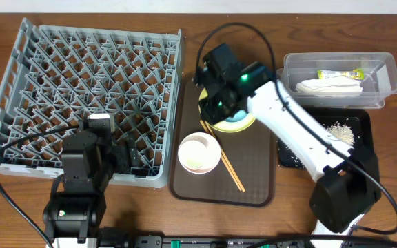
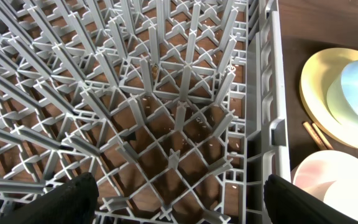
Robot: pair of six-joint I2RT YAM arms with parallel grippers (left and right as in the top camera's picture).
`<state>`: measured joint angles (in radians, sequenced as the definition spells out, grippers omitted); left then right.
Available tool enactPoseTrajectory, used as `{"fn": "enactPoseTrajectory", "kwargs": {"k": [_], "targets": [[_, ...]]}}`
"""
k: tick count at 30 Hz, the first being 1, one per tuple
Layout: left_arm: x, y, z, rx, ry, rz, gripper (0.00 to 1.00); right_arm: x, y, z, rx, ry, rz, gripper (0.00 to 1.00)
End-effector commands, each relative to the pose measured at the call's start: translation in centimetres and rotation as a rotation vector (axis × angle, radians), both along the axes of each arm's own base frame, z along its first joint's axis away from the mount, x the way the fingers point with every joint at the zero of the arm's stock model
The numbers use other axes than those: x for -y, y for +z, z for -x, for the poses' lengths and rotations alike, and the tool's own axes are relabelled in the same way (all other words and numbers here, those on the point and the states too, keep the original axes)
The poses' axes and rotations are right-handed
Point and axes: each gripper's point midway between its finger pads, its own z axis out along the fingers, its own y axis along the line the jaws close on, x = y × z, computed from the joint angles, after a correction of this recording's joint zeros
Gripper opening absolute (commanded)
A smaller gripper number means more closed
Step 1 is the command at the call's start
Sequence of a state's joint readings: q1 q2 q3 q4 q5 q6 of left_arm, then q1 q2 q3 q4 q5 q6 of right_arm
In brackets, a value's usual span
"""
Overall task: Sort waste into correct bins and load items into the dishwasher
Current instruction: 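Grasp the pink cup with the right gripper and lift it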
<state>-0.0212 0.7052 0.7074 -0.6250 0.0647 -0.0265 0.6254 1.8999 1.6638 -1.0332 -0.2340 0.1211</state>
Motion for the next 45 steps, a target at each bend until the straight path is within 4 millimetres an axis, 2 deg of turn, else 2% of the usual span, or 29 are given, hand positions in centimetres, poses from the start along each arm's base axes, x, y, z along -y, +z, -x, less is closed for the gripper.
{"fn": "enactPoseTrajectory", "kwargs": {"k": [1, 7, 10, 12, 14, 20, 25, 26, 29, 36, 40, 45], "targets": [[0.0, 1.1, -0.2, 0.027, 0.005, 0.006, 0.88, -1.0, -2.5, 3.5, -0.077, 0.070, 0.040, 0.31], [0.0, 1.1, -0.2, 0.027, 0.005, 0.006, 0.88, -0.3, -6.0, 5.9, -0.137, 0.042, 0.108, 0.30], [0.0, 1.1, -0.2, 0.027, 0.005, 0.006, 0.88, -0.2, -7.1, 6.5, -0.150, 0.043, 0.114, 0.28], [0.0, 1.1, -0.2, 0.027, 0.005, 0.006, 0.88, -0.1, -7.5, 6.7, -0.151, 0.045, 0.116, 0.23], [-0.1, 1.1, -0.2, 0.026, 0.005, 0.006, 0.88, -0.2, -7.9, 6.7, -0.147, 0.044, 0.112, 0.15], [-0.1, 1.1, -0.2, 0.026, 0.005, 0.006, 0.88, -1.0, -7.8, 5.8, -0.116, 0.021, 0.078, 0.01], [0.0, 1.2, -0.3, 0.031, 0.005, 0.007, 0.88, -0.6, -7.3, 4.7, -0.089, -0.028, 0.086, 0.01], [0.0, 1.2, -0.3, 0.031, 0.001, 0.010, 0.88, -0.6, -6.9, 4.3, -0.086, -0.037, 0.081, 0.01], [1.2, 1.4, -0.4, 0.040, -0.052, 0.054, 0.88, -0.4, -3.9, 2.2, -0.040, -0.072, 0.039, 0.01], [3.5, 3.4, -2.1, 0.131, -0.162, 0.133, 0.88, 0.6, 6.8, -4.0, 0.158, -0.130, -0.187, 0.01], [5.7, 4.3, -3.6, 0.162, -0.234, 0.257, 0.88, 0.3, 10.0, -5.5, 0.155, -0.139, -0.376, 0.01], [10.5, 6.2, -4.6, 0.212, -0.501, 0.439, 0.88, 0.2, 11.9, -5.6, 0.080, -0.108, -0.551, 0.01]]}}
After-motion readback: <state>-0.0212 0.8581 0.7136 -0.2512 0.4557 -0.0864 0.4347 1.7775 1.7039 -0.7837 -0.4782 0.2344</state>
